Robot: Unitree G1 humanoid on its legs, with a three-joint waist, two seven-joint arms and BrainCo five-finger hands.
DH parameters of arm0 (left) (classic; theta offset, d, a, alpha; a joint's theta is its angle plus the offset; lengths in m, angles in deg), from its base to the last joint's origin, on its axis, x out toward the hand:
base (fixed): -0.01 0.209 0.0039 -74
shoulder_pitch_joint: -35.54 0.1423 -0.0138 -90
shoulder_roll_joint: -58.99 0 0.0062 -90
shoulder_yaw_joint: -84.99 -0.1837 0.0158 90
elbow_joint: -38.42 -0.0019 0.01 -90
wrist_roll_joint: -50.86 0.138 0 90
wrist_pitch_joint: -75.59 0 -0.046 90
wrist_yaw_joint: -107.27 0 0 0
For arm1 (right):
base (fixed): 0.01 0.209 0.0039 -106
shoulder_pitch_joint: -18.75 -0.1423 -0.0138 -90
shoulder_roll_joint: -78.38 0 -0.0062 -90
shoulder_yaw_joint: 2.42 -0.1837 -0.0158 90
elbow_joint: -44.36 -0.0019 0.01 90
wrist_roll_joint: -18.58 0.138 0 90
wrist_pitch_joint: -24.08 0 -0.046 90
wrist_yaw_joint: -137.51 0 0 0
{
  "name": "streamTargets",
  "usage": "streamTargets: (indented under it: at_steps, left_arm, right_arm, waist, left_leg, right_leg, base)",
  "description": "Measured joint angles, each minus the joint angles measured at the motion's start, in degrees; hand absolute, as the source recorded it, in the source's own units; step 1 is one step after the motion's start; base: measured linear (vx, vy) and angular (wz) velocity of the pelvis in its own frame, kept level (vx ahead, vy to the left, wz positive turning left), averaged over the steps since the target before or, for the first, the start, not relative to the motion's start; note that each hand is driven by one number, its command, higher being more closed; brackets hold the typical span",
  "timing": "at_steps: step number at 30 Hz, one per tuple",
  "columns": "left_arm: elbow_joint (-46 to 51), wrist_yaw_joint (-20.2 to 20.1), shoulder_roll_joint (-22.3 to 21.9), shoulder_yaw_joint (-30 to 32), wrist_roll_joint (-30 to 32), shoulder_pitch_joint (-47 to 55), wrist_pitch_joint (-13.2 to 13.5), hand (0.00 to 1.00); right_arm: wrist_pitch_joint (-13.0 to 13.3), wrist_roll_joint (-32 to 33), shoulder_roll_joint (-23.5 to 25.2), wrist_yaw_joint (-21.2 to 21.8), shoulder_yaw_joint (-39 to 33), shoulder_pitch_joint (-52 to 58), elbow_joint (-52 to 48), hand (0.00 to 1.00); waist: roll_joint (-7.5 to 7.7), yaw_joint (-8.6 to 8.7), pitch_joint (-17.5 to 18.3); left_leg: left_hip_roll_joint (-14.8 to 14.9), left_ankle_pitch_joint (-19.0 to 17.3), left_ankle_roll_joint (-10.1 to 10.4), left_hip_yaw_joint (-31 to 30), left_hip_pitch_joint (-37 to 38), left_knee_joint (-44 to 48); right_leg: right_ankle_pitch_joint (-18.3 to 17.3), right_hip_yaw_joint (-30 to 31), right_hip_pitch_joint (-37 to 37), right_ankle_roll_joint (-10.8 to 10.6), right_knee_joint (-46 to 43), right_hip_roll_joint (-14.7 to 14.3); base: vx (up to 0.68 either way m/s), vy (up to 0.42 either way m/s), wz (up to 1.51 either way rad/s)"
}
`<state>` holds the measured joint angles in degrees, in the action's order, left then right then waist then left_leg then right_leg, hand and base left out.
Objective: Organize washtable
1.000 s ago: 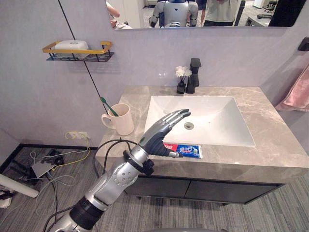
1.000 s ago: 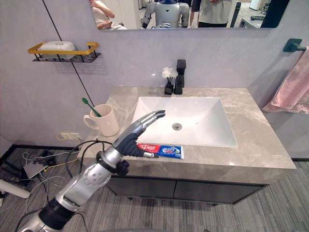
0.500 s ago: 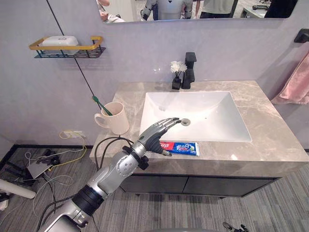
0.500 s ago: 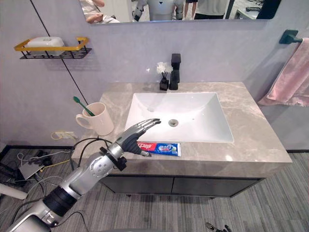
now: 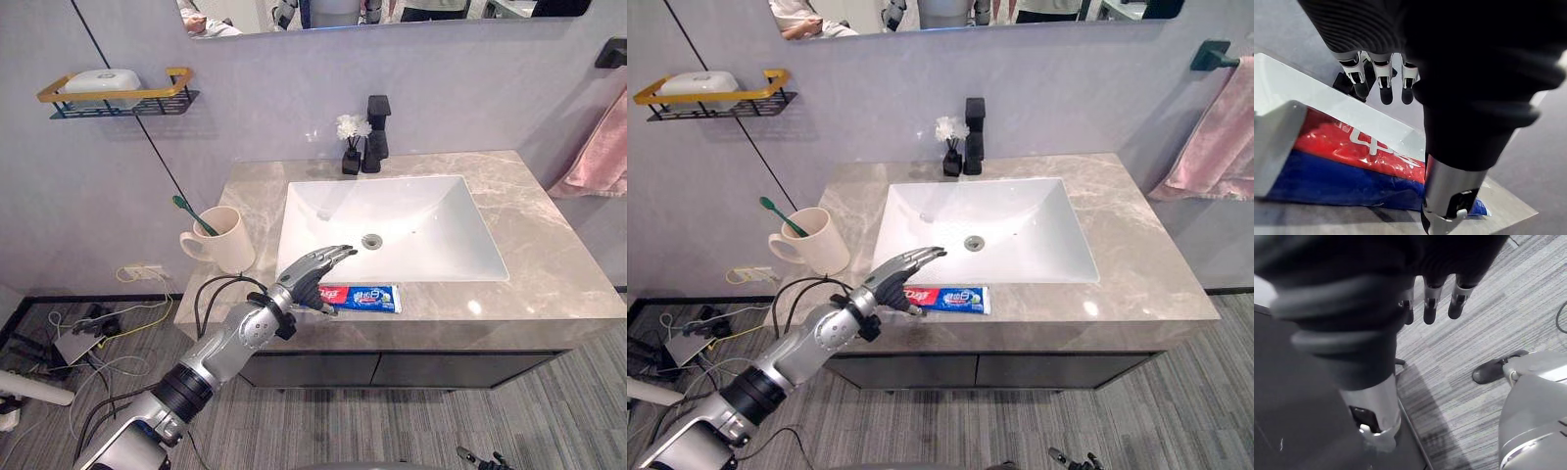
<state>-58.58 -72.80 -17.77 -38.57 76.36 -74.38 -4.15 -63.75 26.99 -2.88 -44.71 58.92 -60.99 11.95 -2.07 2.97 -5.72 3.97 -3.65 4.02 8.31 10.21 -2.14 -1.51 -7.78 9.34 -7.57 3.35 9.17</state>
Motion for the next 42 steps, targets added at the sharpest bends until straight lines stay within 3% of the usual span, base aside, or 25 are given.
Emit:
streamTargets:
  at_steps: [15,16,28,42]
  left_arm:
    - [-1.61,-0.08,1.66,-0.01,2.44,-1.81,-0.09,0.0]
    - [-1.63,-0.1,1.83,-0.02,2.73,-1.81,-0.1,1.0]
    - [-4.88,-2.2,5.66,-2.34,6.8,-6.14,1.23,1.0]
    - [-5.27,-3.43,5.73,-3.17,8.79,-6.6,1.5,1.0]
  right_arm:
    - [-0.12,0.04,-0.01,1.17,0.17,0.17,-1.05,0.0]
    - [-0.13,0.04,-0.01,1.19,0.26,0.18,-1.05,0.0]
    - [-0.17,0.12,-0.09,1.39,2.23,0.53,-2.87,0.0]
    - [-0.13,1.28,-0.05,2.52,4.69,1.62,-6.34,0.0]
  waist:
    - [-0.09,0.07,-0.02]
    - [-0.1,0.07,-0.02]
    - [-0.33,-0.09,0.04]
    - [-0.9,-0.17,0.24]
  left_leg:
    - [-0.05,-0.02,0.04,0.11,0.05,-0.05]
    - [-0.04,-0.02,0.05,0.1,0.08,0.02]
    - [0.2,-0.13,0.22,0.85,0.56,0.04]
    - [0.2,-0.48,0.75,1.55,1.51,0.09]
  right_leg:
    - [0.25,-0.01,0.5,-0.21,0.61,0.11]
    - [0.26,-0.01,0.48,-0.2,0.6,0.12]
    - [0.42,0.34,0.76,-0.16,0.73,0.33]
    - [0.42,0.49,1.4,-0.18,0.89,0.48]
  base:
    - [0.0,-0.002,0.0]
    - [0.0,0.0,0.0]
    - [0.0,0.0,0.0]
    - [-0.02,-0.018,-0.01]
